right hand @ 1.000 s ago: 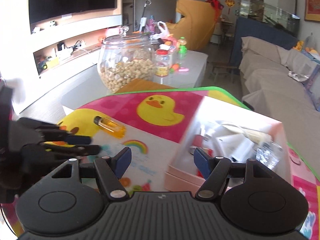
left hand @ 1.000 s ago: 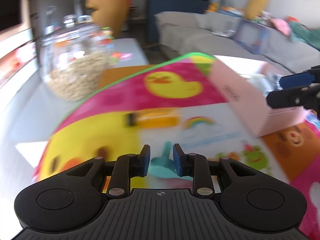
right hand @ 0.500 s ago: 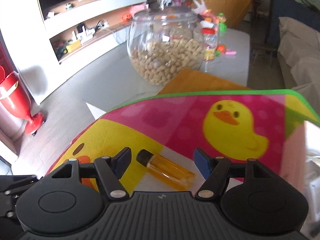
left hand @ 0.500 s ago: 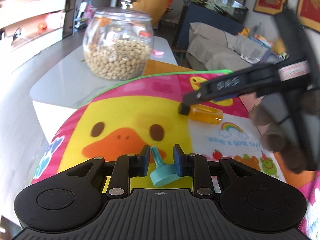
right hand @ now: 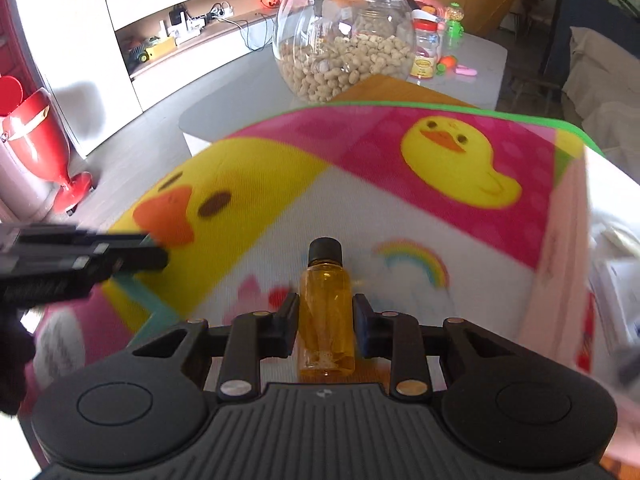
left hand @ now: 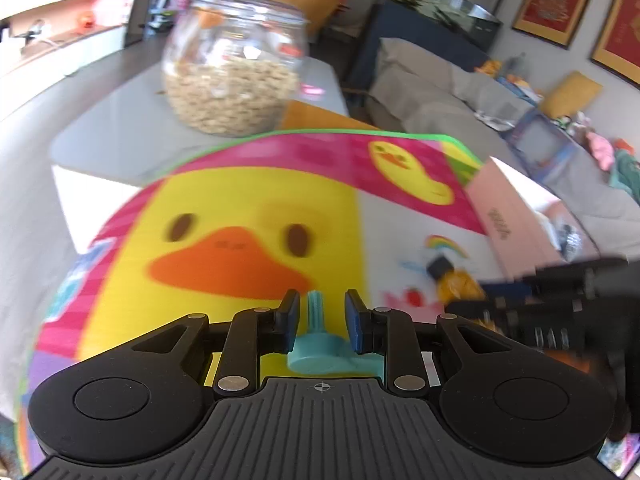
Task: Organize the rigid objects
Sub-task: 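Grasp the teal hand-crank toy with the left tool while the right tool grasps the orange bottle, then lift the teal toy with the left tool while the right tool lifts the orange bottle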
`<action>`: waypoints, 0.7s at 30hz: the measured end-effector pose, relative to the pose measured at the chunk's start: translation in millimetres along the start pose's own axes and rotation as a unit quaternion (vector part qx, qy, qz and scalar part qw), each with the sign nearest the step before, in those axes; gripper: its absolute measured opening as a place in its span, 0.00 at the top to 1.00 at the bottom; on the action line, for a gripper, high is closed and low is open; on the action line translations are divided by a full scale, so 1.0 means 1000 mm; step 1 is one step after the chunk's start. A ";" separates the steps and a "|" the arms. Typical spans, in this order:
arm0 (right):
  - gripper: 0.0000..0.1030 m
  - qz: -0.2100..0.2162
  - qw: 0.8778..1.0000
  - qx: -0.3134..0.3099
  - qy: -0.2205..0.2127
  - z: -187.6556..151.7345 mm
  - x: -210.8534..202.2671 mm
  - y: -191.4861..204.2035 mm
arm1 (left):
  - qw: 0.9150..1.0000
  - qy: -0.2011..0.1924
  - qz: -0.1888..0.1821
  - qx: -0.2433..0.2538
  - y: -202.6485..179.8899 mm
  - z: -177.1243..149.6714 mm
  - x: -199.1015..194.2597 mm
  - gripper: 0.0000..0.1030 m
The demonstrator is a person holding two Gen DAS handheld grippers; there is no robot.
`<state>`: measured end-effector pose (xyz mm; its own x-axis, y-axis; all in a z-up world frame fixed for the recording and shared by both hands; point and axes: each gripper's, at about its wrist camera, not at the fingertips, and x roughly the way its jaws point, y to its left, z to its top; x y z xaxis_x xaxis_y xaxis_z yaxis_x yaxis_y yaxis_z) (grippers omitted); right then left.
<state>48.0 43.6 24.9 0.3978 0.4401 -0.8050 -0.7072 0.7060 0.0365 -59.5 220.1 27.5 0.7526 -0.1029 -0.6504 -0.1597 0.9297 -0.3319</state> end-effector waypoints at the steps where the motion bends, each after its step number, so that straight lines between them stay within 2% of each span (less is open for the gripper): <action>1: 0.73 -0.004 1.000 0.003 -0.002 -0.009 -0.007 -0.003 | 1.000 0.000 -0.010 0.004 -0.006 0.001 0.002 0.74; 4: 0.73 -0.022 1.000 0.006 -0.015 -0.034 -0.024 -0.010 | 0.999 -0.007 -0.040 0.013 -0.025 0.005 0.003 0.74; 6: 0.73 -0.040 0.999 0.002 -0.026 -0.047 -0.031 -0.011 | 0.998 -0.026 -0.057 0.011 -0.032 0.009 -0.005 0.74; 8: 0.72 -0.044 0.999 0.007 -0.030 -0.060 -0.036 -0.014 | 0.998 -0.049 -0.040 0.015 -0.035 0.014 -0.017 0.74; 10: 0.62 -0.037 0.998 0.018 -0.041 -0.071 -0.042 -0.017 | 0.998 -0.054 -0.001 0.021 -0.035 0.017 -0.028 0.74; 11: 0.50 -0.034 0.998 0.025 -0.047 -0.076 -0.044 -0.019 | 0.998 -0.048 0.018 0.022 -0.034 0.017 -0.033 0.74; 12: 0.43 -0.032 0.998 0.029 -0.055 -0.080 -0.045 -0.021 | 0.999 -0.037 0.031 0.021 -0.032 0.016 -0.037 0.74; 16: 0.40 -0.049 0.995 0.025 -0.078 -0.093 -0.050 -0.021 | 0.999 0.017 0.038 0.006 -0.026 0.003 -0.041 0.74; 21: 0.39 -0.052 0.995 0.030 -0.085 -0.101 -0.055 -0.025 | 0.998 0.046 0.034 -0.016 -0.030 -0.005 -0.019 0.74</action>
<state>-15.0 -54.1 8.4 0.5635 0.4464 -0.6951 -0.6229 0.7823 -0.0025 -72.4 192.0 46.9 0.6780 -0.0729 -0.7315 -0.2298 0.9242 -0.3052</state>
